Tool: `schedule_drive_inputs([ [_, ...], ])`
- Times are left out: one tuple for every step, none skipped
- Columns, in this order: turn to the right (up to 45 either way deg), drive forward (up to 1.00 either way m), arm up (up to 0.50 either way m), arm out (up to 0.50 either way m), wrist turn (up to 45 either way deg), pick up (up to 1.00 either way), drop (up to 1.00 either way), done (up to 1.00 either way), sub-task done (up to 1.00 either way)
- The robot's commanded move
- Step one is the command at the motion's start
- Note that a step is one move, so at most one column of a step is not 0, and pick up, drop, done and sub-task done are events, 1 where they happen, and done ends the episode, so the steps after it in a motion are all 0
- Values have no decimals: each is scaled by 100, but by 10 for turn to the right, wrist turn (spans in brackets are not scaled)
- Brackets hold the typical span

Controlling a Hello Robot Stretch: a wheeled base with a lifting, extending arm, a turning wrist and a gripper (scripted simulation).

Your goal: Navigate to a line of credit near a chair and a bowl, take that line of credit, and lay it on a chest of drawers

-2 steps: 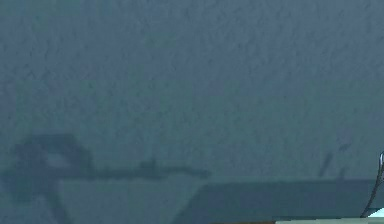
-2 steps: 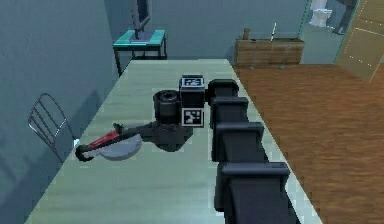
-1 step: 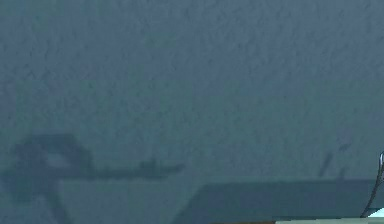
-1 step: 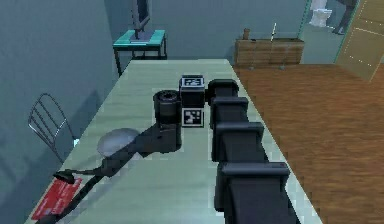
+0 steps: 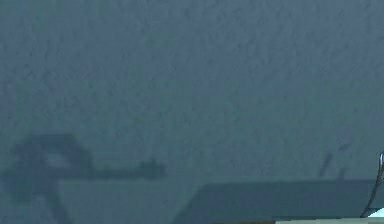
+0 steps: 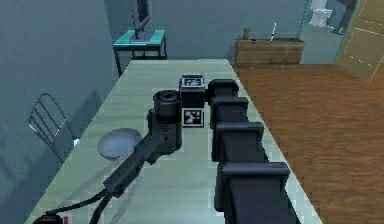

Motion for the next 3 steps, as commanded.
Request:
schedule_drive_inputs([
  [0,0,0,-16,0,0,0,0,0],
  [450,0,0,0,0,0,0,0,0],
  [450,0,0,0,0,0,0,0,0],
])
